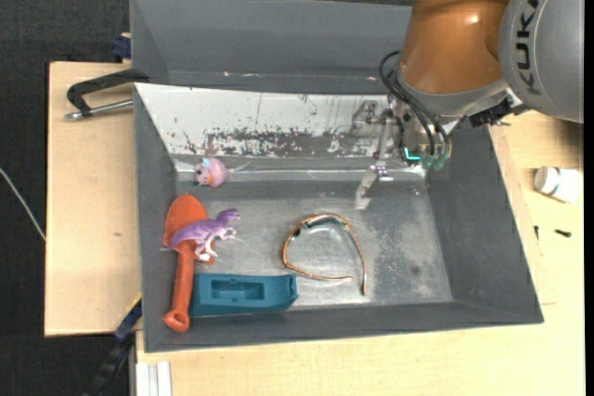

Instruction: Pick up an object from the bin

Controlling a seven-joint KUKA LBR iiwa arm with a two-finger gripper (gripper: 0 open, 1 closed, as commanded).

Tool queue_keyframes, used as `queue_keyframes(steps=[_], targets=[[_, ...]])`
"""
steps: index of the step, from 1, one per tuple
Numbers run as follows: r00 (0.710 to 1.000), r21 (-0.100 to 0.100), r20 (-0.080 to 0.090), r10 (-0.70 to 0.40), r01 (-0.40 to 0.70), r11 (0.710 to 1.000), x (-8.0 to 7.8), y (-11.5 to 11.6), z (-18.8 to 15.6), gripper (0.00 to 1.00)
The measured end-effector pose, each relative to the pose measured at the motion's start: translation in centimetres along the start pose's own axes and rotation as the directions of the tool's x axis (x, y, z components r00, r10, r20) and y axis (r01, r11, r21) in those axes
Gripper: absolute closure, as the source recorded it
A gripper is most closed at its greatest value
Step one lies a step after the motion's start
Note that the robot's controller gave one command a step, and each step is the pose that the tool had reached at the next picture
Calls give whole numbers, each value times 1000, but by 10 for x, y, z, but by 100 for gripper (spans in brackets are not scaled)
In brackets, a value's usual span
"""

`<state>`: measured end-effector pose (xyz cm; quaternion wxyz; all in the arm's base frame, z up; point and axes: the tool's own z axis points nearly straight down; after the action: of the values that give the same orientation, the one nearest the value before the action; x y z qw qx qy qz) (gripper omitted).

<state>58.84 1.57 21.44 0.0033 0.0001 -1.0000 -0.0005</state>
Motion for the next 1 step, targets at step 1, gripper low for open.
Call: queue_keyframes(steps=[1], targets=[[1000, 0, 9, 0, 0, 1000, -1, 0, -5, 0]])
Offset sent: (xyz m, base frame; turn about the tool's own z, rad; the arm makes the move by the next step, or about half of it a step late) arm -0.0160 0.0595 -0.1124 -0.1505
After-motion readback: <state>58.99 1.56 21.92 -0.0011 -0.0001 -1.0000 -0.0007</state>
